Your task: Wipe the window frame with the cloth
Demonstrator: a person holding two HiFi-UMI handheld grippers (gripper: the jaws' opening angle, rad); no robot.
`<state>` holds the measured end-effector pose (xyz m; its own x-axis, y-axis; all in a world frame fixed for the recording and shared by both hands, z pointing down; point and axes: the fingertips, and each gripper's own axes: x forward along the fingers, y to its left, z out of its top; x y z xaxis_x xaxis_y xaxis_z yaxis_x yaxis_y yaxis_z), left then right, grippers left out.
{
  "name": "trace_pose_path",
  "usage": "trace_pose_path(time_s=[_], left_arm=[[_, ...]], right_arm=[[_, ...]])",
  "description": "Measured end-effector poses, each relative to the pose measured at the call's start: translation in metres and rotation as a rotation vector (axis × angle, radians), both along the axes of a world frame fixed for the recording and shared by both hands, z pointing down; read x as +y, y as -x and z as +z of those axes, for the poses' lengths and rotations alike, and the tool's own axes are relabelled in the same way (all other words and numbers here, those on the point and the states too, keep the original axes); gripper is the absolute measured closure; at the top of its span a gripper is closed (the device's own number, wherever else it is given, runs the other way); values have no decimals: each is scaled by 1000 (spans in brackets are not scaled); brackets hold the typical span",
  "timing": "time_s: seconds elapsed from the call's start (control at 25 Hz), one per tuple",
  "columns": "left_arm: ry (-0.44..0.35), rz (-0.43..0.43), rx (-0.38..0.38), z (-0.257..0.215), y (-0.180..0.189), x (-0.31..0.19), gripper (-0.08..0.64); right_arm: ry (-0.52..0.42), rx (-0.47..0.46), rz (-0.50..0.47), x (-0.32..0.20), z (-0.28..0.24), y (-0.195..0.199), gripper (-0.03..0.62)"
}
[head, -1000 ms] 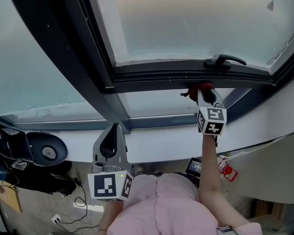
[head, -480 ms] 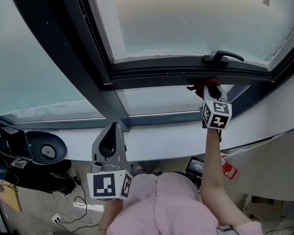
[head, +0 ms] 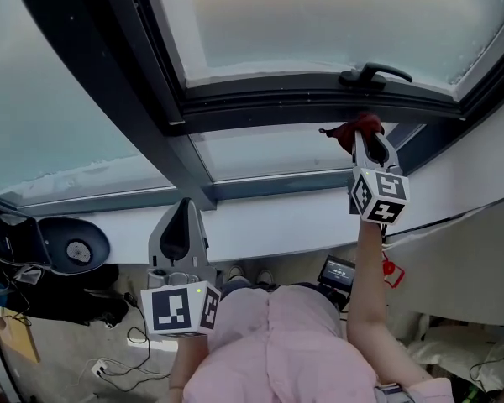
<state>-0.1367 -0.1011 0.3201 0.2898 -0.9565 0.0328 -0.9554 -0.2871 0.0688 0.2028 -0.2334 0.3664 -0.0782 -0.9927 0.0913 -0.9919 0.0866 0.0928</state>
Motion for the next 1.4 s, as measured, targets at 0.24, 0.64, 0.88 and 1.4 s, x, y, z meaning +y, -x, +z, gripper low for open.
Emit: trace_pose_path(time_s=[0.24, 0.64, 0.88, 1.4], left_arm=[[-8, 29, 18, 1, -2, 10, 563], [-8, 91, 30, 6, 4, 21, 563], [-15, 129, 2, 2, 14, 14, 563], [23, 135, -24, 13, 40, -6, 564]], right_arm=[[-31, 22, -36, 58, -14, 12, 522], [-27, -37, 52, 136, -16, 1, 522], [-54, -54, 112, 153, -28, 10, 522], [-118, -31, 78, 109, -72, 36, 522]])
